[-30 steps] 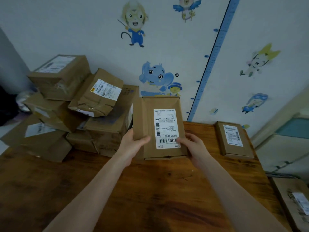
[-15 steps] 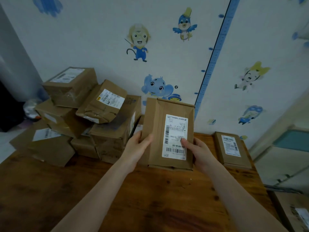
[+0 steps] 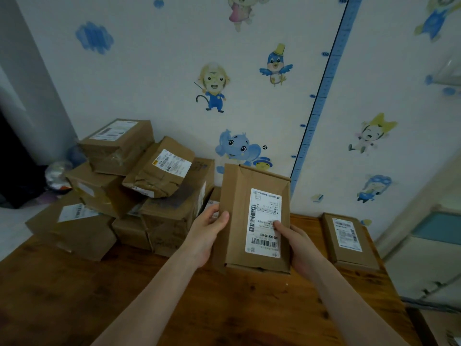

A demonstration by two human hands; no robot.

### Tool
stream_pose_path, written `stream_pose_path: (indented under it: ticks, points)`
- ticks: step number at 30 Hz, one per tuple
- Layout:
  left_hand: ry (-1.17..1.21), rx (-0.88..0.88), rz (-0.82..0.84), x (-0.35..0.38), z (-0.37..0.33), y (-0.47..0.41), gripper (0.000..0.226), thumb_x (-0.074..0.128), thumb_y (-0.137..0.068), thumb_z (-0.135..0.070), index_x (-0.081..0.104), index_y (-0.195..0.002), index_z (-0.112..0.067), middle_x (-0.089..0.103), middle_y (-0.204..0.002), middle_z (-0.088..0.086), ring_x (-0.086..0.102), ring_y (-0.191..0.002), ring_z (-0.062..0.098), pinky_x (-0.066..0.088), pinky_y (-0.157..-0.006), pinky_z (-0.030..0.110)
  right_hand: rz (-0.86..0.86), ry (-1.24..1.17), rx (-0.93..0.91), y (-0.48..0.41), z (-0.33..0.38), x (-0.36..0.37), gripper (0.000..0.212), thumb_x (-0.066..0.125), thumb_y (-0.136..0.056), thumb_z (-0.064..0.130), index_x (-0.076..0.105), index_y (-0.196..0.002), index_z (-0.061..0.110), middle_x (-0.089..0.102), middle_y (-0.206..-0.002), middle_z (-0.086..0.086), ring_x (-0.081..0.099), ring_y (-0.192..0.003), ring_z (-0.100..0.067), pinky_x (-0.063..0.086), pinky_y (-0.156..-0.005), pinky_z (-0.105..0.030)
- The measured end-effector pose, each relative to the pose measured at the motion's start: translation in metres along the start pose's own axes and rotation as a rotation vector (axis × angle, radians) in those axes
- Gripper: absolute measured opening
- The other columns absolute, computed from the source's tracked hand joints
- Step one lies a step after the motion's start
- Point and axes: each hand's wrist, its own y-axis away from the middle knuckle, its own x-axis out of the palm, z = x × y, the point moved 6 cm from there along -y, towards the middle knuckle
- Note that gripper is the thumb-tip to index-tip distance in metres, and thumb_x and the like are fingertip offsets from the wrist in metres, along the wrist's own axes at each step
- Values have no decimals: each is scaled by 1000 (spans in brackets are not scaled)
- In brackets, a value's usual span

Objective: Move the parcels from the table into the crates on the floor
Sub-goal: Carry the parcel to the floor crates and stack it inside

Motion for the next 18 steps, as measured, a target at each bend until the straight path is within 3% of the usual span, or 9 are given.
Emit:
stream_pose_path:
  ticks: [5,8,12,14,16,18]
  points:
    - [2,-1,-101,-5,-1,-6,34,58,-93,-18,50,-123,-33,60,-109,4,59,-101,20,50,-86,41,-7,18,-22,4,7,4,24,61,-91,24,57,-112,14,73,-96,-11,70,-84,-26,57,-69,-39]
    - [-148,94,-129,-5,-7,-7,34,54,-96,-20,53,-130,-23,61,-115,4,59,-103,16,49,-93,38,-17,29,-54,6,12,5,12,58,-93,24,57,-102,16,73,-91,-9,71,-78,-23,57,-61,-35]
    - [-374,151,-37,10,-19,-5,39,42,-100,-33,49,-136,-19,58,-126,-3,53,-103,5,43,-77,16,-35,56,-98,7,18,6,13,56,-94,23,57,-104,15,71,-98,-10,69,-85,-24,56,-66,-36]
    - [-390,128,42,16,-19,-4,31,47,-97,-40,54,-124,-27,62,-117,-9,56,-97,1,42,-73,13,-41,69,-123,7,20,7,12,55,-95,22,57,-104,15,70,-100,-10,68,-87,-24,55,-68,-35]
    - [-392,132,73,18,-19,-4,20,52,-96,-28,53,-116,-29,65,-109,-8,59,-92,0,46,-69,13,-49,76,-139,7,23,7,8,55,-95,22,57,-101,16,70,-97,-8,68,-84,-21,55,-64,-33]
    - [-361,120,62,14,-17,-6,26,55,-96,-21,52,-121,-25,65,-108,-5,61,-95,4,48,-67,15,-49,74,-131,7,26,7,9,56,-94,22,57,-101,16,71,-93,-7,69,-80,-20,54,-60,-31]
